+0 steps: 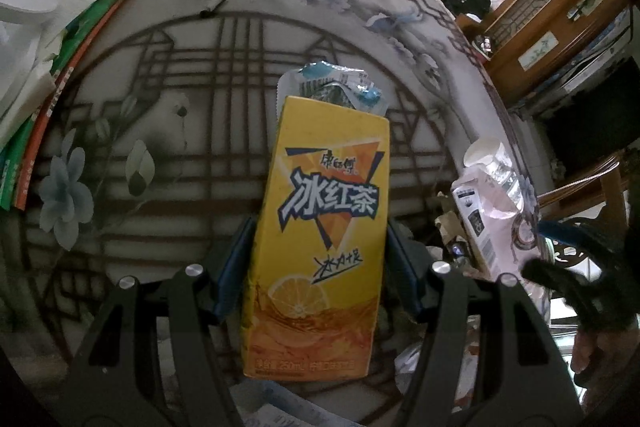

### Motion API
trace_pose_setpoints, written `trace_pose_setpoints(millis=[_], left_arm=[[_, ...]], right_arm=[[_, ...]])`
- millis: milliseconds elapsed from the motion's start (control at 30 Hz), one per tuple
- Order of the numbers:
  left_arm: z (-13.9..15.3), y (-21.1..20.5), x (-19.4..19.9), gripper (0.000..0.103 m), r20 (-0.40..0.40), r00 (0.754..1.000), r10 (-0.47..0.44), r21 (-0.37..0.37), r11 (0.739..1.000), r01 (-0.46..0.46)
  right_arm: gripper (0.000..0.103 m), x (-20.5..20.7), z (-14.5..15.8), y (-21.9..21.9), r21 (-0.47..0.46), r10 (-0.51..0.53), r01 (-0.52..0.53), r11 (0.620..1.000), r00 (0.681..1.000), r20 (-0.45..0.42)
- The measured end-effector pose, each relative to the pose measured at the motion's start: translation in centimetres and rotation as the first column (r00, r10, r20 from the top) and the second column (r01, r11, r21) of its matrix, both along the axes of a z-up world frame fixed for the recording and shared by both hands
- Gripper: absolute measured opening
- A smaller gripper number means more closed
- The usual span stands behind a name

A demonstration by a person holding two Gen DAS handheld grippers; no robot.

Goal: Collect trash
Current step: 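Grasp the yellow iced tea carton with the left gripper while the right gripper lifts the pink-white bag, then carry the carton and pink-white bag with both grippers over the red bucket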

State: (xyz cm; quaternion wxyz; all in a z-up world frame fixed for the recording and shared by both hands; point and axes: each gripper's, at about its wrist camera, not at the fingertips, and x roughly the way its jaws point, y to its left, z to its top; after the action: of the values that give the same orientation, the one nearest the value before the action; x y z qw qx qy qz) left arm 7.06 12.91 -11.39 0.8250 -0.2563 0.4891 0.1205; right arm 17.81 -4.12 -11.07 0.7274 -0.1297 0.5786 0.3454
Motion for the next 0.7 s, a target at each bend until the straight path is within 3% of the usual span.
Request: trace_pose_setpoints(millis=[367,400,433,700], left_arm=[[-0.4,-0.2,-0.3,0.061,-0.001,1.000,0.001,-0.008,1.000,-0.001],[-0.3,-0.2,-0.3,0.061,0.002,1.000,0.001,-0.004,1.000,-0.001],[-0.1,-0.3,-0.4,0.061,0.005,1.000,0.001,0.001,1.000,-0.001],[1.8,-0.9,-0.8,0.061,0.052,0.999,-0.004,0.025,1.000,0.002]], right_arm=[[0.093,-0.1,-5.5,3.5,-0.237,0.098,-0.093,0.967,0.995,0.007],[0.089,-0.1,-5.4,3.3,-0.215,0.098,-0.094,0.972,0.995,0.008],[0.072,-0.2,-5.2,3.1,-0.193,0.096,-0.092,0.977,0.995,0.010],[0.071,-1.1,-0.6,-0.6,0.043,0.031,-0.034,0.998,0.997,0.068]])
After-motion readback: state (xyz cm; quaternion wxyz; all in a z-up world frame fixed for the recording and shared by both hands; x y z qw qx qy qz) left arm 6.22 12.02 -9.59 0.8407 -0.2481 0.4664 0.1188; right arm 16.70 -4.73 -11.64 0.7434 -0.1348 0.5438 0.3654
